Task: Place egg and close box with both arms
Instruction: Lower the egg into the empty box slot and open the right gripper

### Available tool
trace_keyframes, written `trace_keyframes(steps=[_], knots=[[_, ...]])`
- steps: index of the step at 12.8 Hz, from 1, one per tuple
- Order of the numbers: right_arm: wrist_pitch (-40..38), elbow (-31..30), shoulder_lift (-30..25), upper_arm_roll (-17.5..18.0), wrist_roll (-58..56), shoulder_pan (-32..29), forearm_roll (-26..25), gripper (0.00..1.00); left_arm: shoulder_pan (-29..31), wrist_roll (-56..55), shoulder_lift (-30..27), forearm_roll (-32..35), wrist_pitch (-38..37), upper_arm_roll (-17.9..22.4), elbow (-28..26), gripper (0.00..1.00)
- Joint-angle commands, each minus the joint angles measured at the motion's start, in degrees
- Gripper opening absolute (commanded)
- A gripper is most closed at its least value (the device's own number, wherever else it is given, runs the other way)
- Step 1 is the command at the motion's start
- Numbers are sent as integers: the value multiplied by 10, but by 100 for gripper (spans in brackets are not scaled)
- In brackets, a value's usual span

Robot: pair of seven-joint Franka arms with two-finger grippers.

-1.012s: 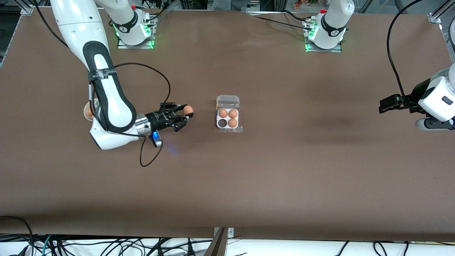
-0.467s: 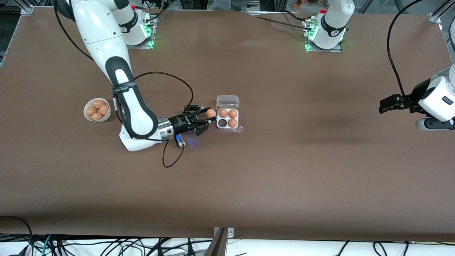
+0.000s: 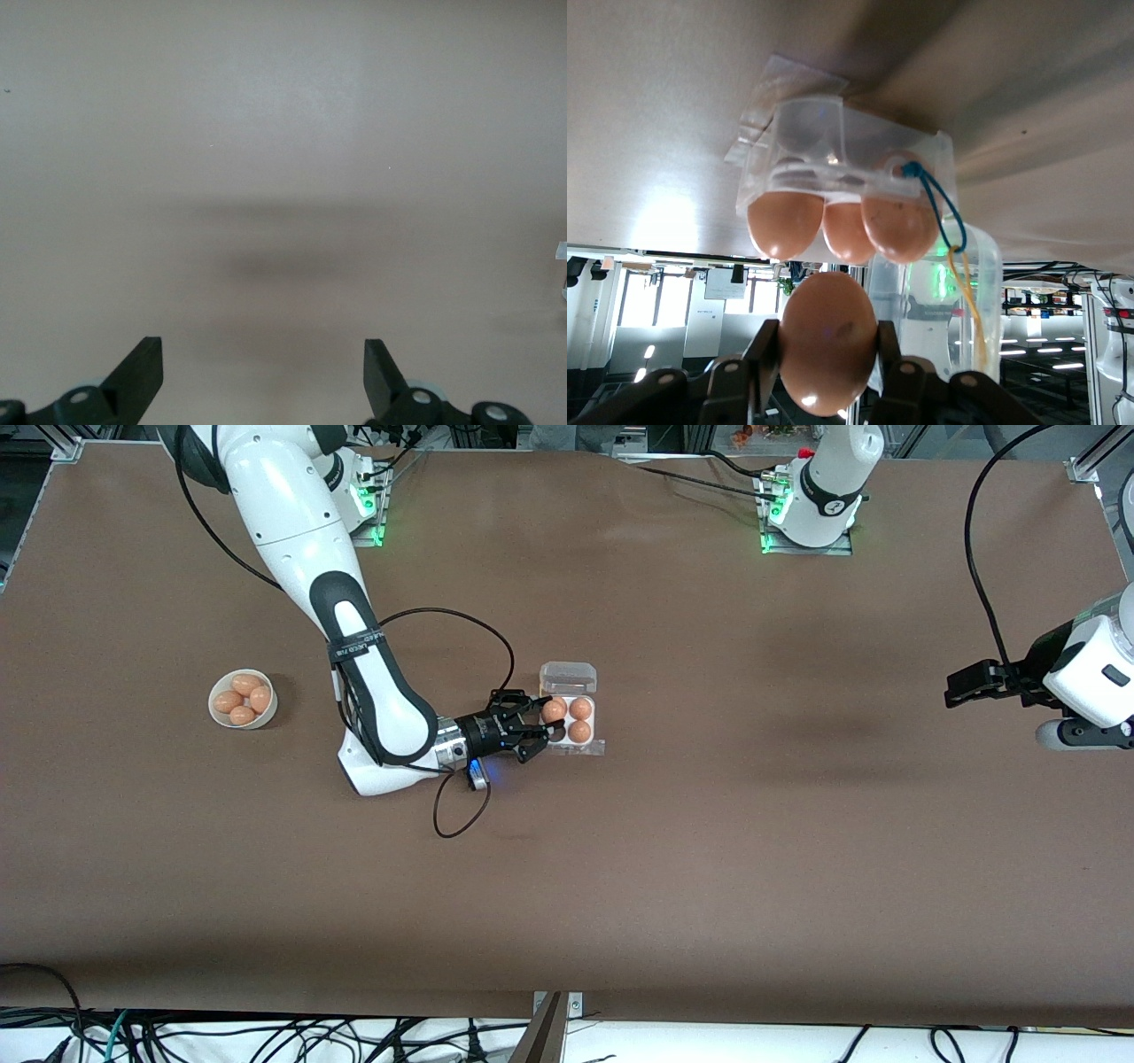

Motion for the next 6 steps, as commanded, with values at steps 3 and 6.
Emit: trace_keyframes(steps=[3, 6], knots=[[28, 42, 30, -1, 8, 4, 7, 28, 3, 4, 5, -9, -4, 1, 16, 100], [45, 47, 34, -1, 9, 18, 8, 28, 2, 5, 5, -10, -4, 0, 15, 100]])
